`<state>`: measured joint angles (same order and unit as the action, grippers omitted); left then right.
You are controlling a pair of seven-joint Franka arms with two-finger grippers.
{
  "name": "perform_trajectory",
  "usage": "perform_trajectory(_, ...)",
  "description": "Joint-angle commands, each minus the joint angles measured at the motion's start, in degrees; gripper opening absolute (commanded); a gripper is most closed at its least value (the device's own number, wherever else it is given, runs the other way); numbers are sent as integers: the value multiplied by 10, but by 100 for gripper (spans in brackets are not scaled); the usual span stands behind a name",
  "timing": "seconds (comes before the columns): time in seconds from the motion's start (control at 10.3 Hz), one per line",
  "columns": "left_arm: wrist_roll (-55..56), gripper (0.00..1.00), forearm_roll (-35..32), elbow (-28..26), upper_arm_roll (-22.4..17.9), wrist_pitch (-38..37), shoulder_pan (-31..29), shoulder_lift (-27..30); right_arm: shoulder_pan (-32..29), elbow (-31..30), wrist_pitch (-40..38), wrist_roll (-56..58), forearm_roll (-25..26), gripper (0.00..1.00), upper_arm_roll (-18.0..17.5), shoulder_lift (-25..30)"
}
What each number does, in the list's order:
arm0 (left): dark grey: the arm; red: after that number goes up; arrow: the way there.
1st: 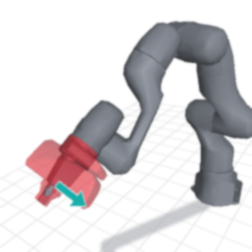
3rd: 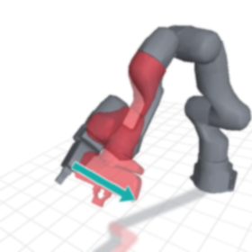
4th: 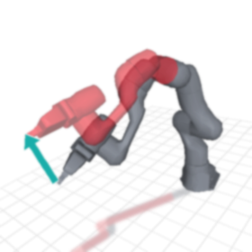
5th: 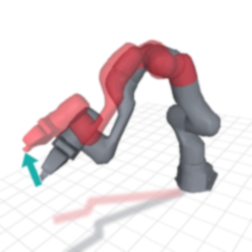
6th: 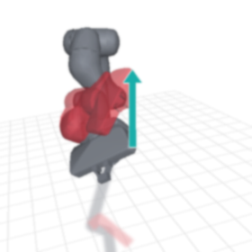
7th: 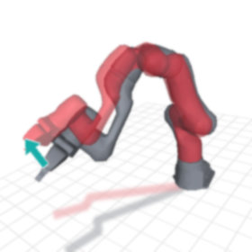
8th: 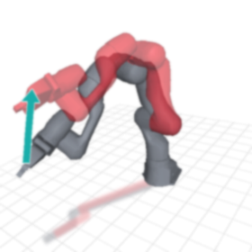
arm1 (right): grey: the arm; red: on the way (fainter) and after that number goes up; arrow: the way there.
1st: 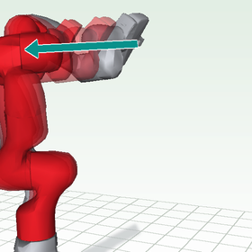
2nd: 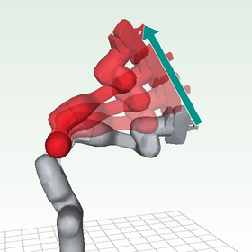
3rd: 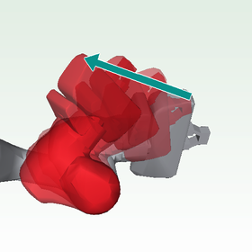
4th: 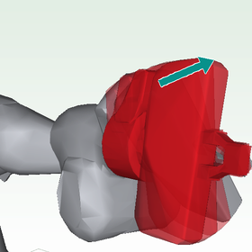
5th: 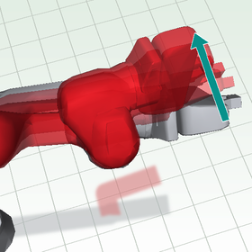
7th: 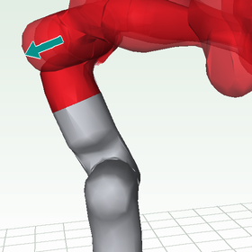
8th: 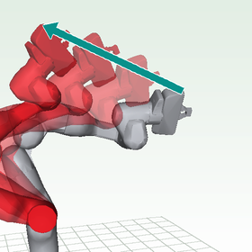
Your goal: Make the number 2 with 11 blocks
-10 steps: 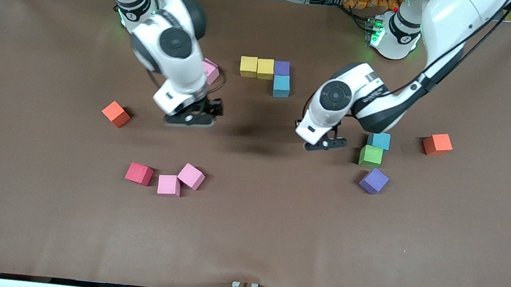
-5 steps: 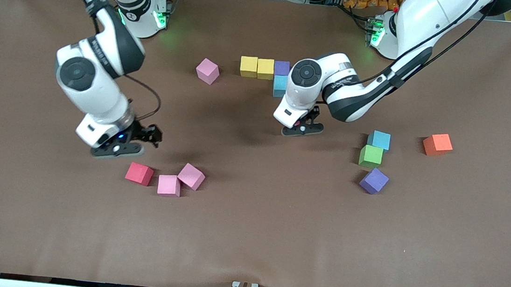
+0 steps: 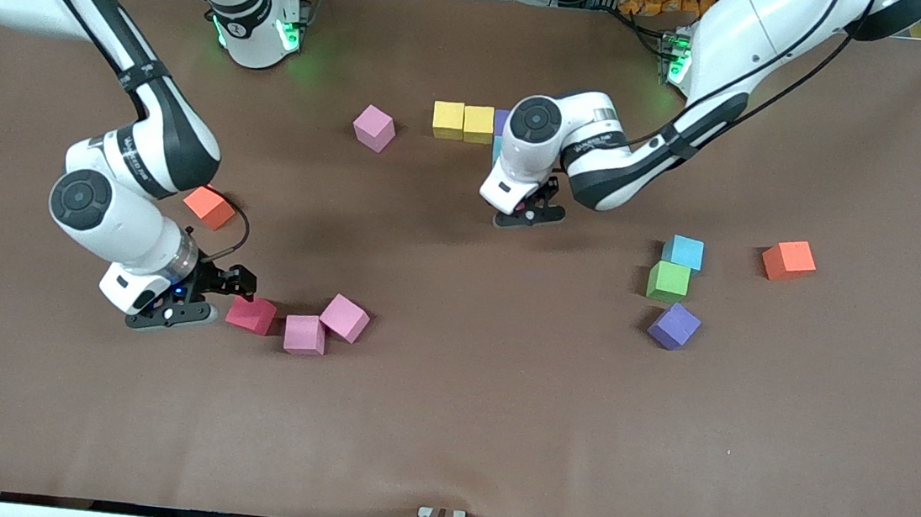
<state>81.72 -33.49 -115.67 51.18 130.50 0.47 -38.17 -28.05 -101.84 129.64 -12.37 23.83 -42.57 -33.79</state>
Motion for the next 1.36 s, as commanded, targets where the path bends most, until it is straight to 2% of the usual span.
perform_trajectory(0.0, 33, 42, -17, -16, -2, 10, 21, 9, 32, 45, 3, 11, 17, 91, 33, -44)
perform_trajectory(0.1, 40, 42, -26, -18, -3, 10, 26, 8, 65, 56, 17, 9, 38, 91, 71, -51)
perform_trajectory(0.19, 53, 42, -44, -25, -3, 10, 26, 8, 91, 63, 31, 1, 34, 90, 98, -61)
perform_trajectory(0.39, 62, 42, -54, -28, -3, 10, 27, 8, 115, 60, 61, -54, 16, 89, 121, -72)
perform_trajectory(0.58, 65, 42, -54, -27, -3, 10, 26, 8, 152, 59, 60, -98, 16, 89, 152, -72)
perform_trajectory(0.87, 66, 42, -56, -27, -2, 20, 28, 8, 153, 57, 61, -92, 40, 90, 159, -73)
perform_trajectory(1.26, 68, 42, -56, -27, -3, 24, 36, 7, 146, 52, 59, -108, 38, 89, 161, -69)
